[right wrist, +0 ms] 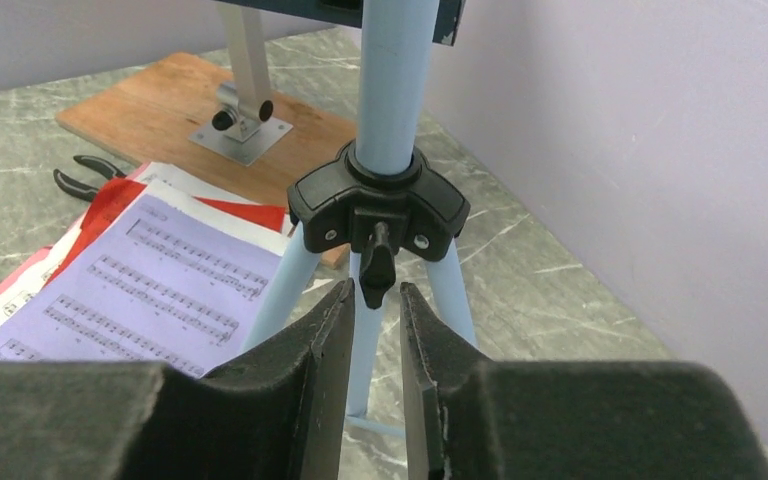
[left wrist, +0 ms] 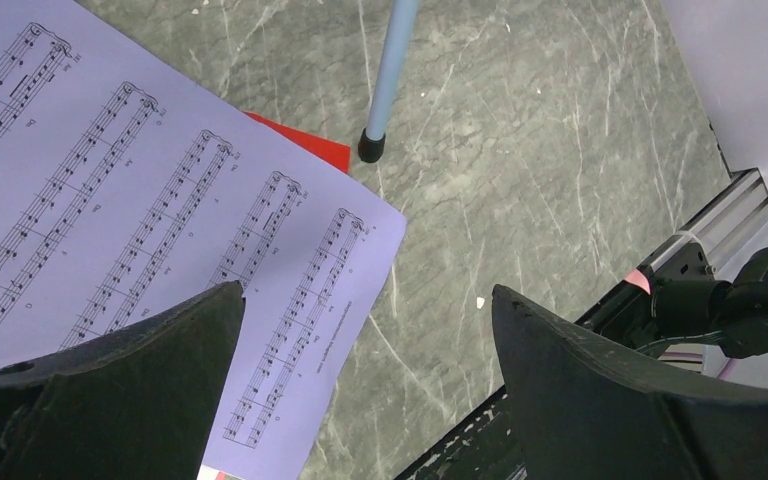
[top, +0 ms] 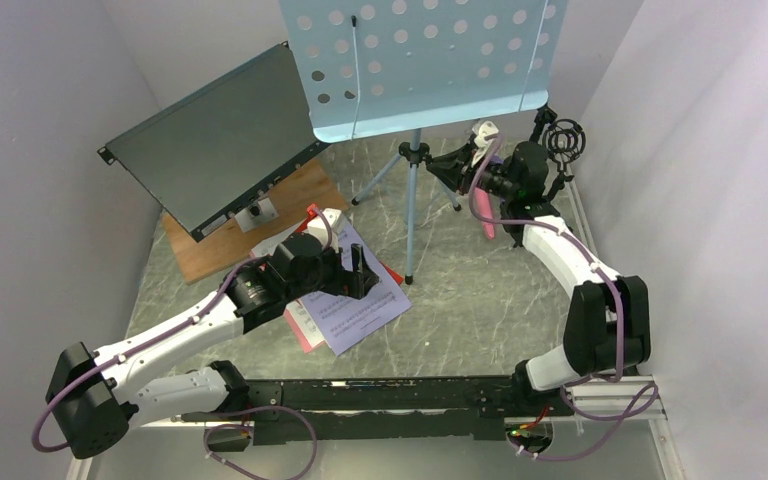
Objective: Pack up the instrument practice props
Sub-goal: Unscrew the knob on the music stand, then close the music stand at the center of the board.
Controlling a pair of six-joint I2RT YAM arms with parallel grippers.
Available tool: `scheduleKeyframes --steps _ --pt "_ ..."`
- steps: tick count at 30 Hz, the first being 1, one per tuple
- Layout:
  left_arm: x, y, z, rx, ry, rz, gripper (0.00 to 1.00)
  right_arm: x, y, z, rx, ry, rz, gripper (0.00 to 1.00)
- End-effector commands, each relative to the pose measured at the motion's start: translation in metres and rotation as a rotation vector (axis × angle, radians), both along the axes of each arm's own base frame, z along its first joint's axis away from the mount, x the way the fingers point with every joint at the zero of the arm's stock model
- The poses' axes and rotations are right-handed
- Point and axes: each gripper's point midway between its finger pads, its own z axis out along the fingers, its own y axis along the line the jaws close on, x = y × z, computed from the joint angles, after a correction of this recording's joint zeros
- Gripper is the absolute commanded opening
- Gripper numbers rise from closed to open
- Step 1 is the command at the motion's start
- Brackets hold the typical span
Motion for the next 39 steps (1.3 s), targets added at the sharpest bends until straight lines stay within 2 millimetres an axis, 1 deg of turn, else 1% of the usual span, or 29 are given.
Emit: scheduleKeyframes --steps 1,4,7,10,13,17,20,21,23,25,26,27,32,35,39 --pt "0.003 -0.008 0.025 -0.051 -0.035 -0.011 0.99 -0.008 -0.007 0.004 -0.036 -0.004 -0.020 0.29" --pt "0.002 -0.008 0.026 -0.056 -0.041 -0.014 0.99 -0.019 -0.006 0.001 -0.047 0.006 -0.001 0.38" --pt "0.002 -0.009 0.028 -0.066 -0.056 -0.021 0.99 -0.031 -0.008 -0.006 -0.067 0.008 0.034 0.44" --pt "0.002 -0.011 0.035 -0.084 -0.088 -0.040 0.99 -0.044 -0.010 -0.014 -0.087 0.012 0.086 0.48" --pt "0.003 -0.013 0.043 -0.095 -0.127 -0.062 0.99 -0.059 -0.015 -0.025 -0.111 0.012 0.147 0.57" --pt "0.009 -0.018 0.055 -0.101 -0.194 -0.080 0.99 -0.076 -0.024 -0.035 -0.124 0.025 0.197 0.62" --pt "0.013 -0.027 0.062 -0.110 -0.228 -0.109 0.99 -0.081 -0.035 -0.042 -0.121 0.032 0.192 0.65" --pt "0.015 -0.029 0.062 -0.104 -0.234 -0.113 0.99 -0.083 -0.039 -0.045 -0.117 0.039 0.189 0.66" --pt "0.022 -0.036 0.066 -0.107 -0.264 -0.115 0.99 -0.083 -0.050 -0.050 -0.112 0.054 0.171 0.69" --pt "0.029 -0.045 0.065 -0.098 -0.282 -0.124 0.99 -0.085 -0.058 -0.055 -0.120 0.054 0.164 0.75" --pt "0.036 -0.045 0.068 -0.090 -0.303 -0.099 0.99 -0.086 -0.061 -0.057 -0.120 0.059 0.164 0.76" --pt "0.043 -0.049 0.065 -0.076 -0.315 -0.092 0.99 -0.087 -0.063 -0.059 -0.120 0.062 0.165 0.76" --pt "0.076 -0.059 0.066 -0.038 -0.389 -0.012 0.96 -0.089 -0.068 -0.063 -0.115 0.068 0.169 0.78" --pt "0.092 -0.069 0.067 -0.028 -0.425 0.010 0.91 -0.088 -0.070 -0.066 -0.114 0.079 0.173 0.79" --pt "0.111 -0.084 0.068 -0.023 -0.439 0.031 0.82 -0.087 -0.072 -0.069 -0.111 0.088 0.166 0.79"
